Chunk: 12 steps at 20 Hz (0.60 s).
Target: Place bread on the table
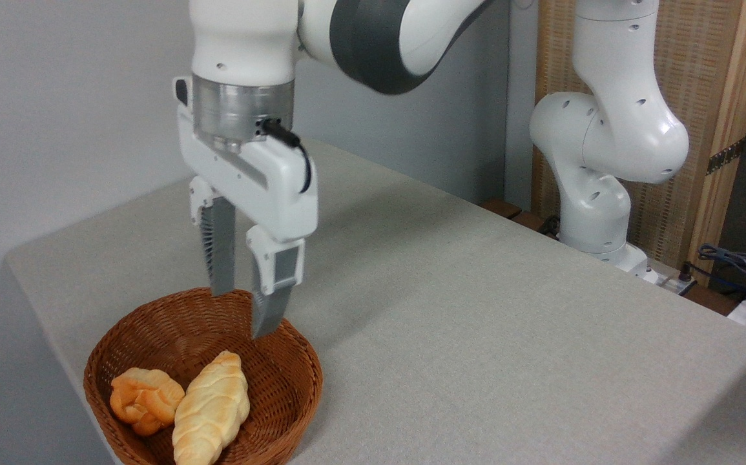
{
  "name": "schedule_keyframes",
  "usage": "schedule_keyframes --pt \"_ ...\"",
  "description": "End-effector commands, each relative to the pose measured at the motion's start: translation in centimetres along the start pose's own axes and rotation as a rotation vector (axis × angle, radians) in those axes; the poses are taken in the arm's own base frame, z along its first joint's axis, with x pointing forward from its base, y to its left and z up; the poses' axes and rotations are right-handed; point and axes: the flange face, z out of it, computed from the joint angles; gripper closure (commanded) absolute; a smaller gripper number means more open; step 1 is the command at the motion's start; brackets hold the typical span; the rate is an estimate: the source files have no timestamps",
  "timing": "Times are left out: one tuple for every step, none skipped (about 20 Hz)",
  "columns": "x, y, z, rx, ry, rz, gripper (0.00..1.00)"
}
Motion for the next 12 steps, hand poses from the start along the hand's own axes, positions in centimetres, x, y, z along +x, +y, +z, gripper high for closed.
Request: schedule_keyframes --pt "1.0 -0.2 1.3 0.025 0.016 0.1 0.0" --pt "1.1 -0.4 1.8 0.025 0.014 0.129 0.0" --pt "1.1 -0.4 2.1 0.026 0.014 0.142 0.0" --pt "1.3 -0.4 2.3 0.032 0.014 0.178 0.0" --pt "1.4 -0.4 2.6 0.033 0.009 0.197 0.0" --pt "2.0 0.1 3.6 0.026 -0.004 0.236 0.0" --pt "2.4 0.5 4.2 0.024 -0.013 0.256 0.0" --pt "3.1 0.9 5.1 0.041 -0.028 0.293 0.0" --pt "3.3 1.0 5.5 0.055 -0.036 0.31 0.0" --pt "4.0 1.3 6.1 0.084 -0.053 0.352 0.0" --pt "4.6 1.9 7.0 0.088 -0.065 0.381 0.0" --pt "4.8 2.2 7.8 0.079 -0.068 0.386 0.0"
